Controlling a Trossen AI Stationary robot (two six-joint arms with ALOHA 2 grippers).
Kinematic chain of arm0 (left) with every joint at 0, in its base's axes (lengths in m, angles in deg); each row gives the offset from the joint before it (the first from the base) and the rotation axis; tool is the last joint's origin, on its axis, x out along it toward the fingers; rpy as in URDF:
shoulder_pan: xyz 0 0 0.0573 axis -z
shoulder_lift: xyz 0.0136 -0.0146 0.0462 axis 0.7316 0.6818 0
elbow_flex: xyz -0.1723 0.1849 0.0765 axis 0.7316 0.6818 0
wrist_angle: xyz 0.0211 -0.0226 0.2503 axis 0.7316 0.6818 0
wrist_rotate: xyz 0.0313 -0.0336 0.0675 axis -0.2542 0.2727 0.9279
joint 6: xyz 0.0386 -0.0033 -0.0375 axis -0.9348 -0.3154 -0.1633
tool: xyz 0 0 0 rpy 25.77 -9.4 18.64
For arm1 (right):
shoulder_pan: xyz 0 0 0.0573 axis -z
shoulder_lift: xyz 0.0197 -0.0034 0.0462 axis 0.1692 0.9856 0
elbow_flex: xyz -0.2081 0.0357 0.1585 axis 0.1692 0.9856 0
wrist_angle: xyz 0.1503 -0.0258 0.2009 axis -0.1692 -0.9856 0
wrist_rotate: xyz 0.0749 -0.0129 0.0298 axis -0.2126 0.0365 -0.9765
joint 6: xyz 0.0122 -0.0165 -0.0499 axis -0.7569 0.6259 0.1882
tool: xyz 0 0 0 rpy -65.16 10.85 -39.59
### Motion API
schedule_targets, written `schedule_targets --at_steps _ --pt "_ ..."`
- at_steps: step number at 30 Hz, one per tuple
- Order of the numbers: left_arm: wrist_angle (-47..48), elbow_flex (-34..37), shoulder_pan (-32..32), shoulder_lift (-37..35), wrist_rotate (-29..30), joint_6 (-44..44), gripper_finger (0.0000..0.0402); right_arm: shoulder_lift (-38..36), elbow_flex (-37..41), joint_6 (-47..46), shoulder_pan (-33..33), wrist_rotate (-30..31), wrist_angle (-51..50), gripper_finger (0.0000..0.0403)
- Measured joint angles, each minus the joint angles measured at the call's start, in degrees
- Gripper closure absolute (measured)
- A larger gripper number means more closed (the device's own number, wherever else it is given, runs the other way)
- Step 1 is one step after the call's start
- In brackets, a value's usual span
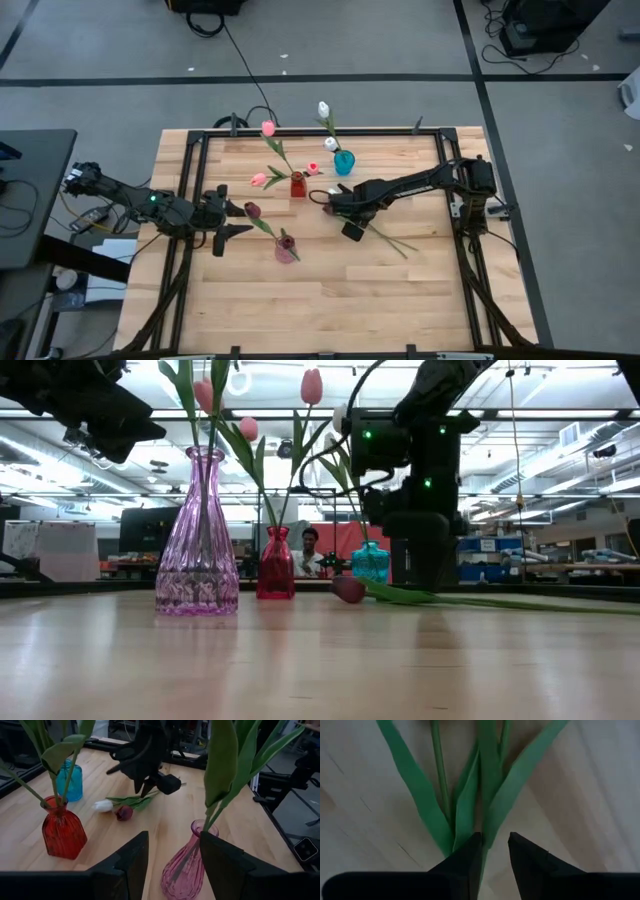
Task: Sort flowers into vase by color
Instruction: Put the white flower into the blue vase
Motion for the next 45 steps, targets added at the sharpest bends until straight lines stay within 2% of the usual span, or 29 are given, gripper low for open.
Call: schedule_targets --at_steps 10,13,17,21,29,34,37,41,45 --pt "1.48 0.0 0.02 0.0 0.0 0.2 0.022 0.52 1.79 -2.93 -0.39 -0.68 0.78 0.0299" --pt "1.44 0.0 0.02 0.0 0.0 0.16 0.022 0.52 1.81 -3.88 -0.48 -0.57 0.83 0.0327" --pt "1.43 0.0 0.02 0.0 0.0 0.13 0.022 0.48 1.81 -4.86 -0.44 -0.53 -0.01 0.0387" --pt "1.31 0.0 0.02 0.0 -0.02 0.05 0.022 -1.11 2.26 -3.83 0.87 1.69 -3.65 0.0385" --pt "0.23 0.0 0.04 -0.11 -0.04 -1.39 0.022 -10.86 2.78 1.36 4.59 5.23 -3.89 0.0396" --pt "-1.22 0.0 0.09 -0.5 -1.99 -2.79 0.022 -20.16 9.23 0.74 6.27 2.07 -1.16 0.0397" --pt "-1.21 0.0 0.09 -0.45 -2.49 -3.41 0.022 -25.91 13.66 -1.12 6.62 2.44 -0.73 0.0396" --pt "-3.93 0.0 0.09 -0.44 -2.47 -5.31 0.022 -32.54 18.81 -0.39 9.24 5.42 7.41 0.0396" --pt "-6.52 0.0 0.09 -0.39 -2.47 -6.53 0.022 -36.5 23.45 9.38 13.2 5.27 27.74 0.0396"
